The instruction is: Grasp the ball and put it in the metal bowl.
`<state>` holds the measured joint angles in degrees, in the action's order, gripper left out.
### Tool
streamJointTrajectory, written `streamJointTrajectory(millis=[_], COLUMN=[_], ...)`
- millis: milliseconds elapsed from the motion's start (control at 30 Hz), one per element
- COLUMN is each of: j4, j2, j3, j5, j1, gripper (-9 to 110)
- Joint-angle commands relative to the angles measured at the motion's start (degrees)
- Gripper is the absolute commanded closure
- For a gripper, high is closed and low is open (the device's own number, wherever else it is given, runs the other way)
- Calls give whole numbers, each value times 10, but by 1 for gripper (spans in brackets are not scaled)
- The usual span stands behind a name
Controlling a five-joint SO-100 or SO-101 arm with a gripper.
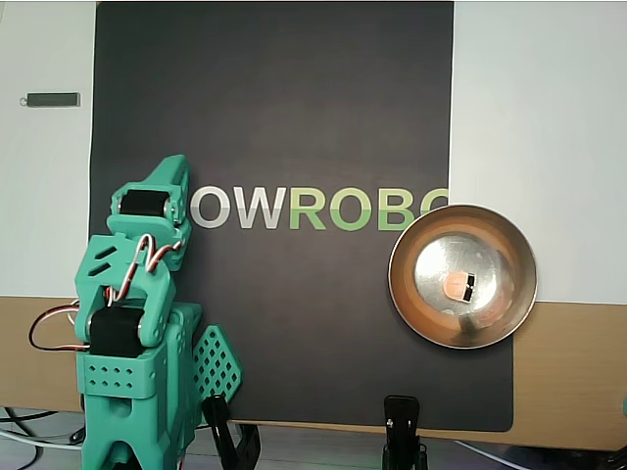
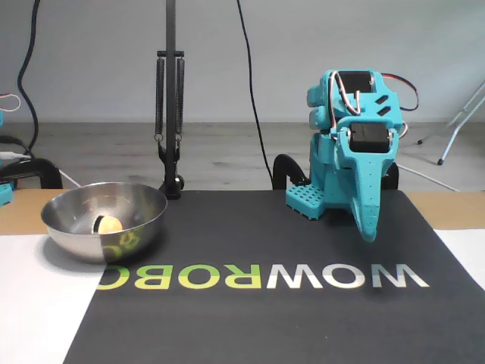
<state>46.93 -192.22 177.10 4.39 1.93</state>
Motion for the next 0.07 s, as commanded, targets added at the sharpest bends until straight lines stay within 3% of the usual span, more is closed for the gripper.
streamJointTrajectory(millis=[0,33], j4=[0,0], j2=[-32,-32], j3=[20,20], j5=[-1,-1], j1=[1,1], gripper=[101,101])
